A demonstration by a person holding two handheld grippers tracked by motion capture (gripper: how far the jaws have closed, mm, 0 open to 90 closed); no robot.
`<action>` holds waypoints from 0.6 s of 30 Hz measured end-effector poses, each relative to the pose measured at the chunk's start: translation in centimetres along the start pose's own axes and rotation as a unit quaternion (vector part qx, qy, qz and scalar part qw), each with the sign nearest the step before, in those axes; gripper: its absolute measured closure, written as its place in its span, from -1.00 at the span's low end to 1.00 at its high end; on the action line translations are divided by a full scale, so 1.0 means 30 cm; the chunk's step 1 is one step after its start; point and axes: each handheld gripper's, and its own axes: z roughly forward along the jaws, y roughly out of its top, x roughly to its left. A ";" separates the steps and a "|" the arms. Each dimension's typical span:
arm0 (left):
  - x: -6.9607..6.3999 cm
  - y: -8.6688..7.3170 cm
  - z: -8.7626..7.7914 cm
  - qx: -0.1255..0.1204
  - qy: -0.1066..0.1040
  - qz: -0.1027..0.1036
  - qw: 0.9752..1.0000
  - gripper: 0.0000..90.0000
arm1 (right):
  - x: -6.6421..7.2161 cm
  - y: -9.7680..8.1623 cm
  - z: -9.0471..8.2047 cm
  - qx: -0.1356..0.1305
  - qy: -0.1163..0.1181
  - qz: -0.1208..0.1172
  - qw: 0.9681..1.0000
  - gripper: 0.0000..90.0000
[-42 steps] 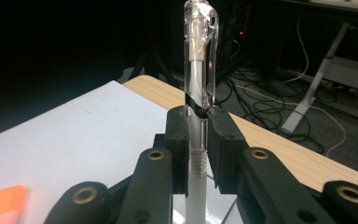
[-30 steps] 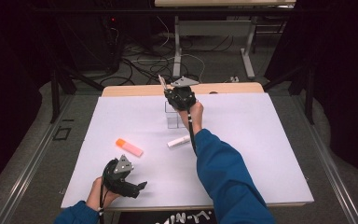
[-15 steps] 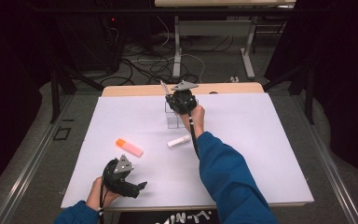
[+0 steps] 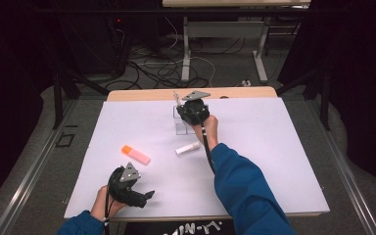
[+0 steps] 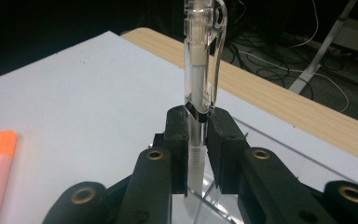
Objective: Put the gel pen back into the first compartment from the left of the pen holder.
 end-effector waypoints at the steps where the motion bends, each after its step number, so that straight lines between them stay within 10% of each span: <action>1: 0.001 0.000 0.000 -0.001 0.001 0.002 1.000 -0.88 | 0.000 -0.004 0.000 0.008 0.001 -0.001 1.000 0.74; 11: -0.001 0.000 -0.001 0.000 0.001 0.002 1.000 -0.88 | 0.011 -0.044 -0.068 0.053 0.026 0.019 0.998 -0.17; 18: -0.003 0.001 0.001 0.003 0.001 0.000 1.000 -0.88 | 0.015 -0.064 -0.127 0.055 0.042 0.006 0.998 -0.33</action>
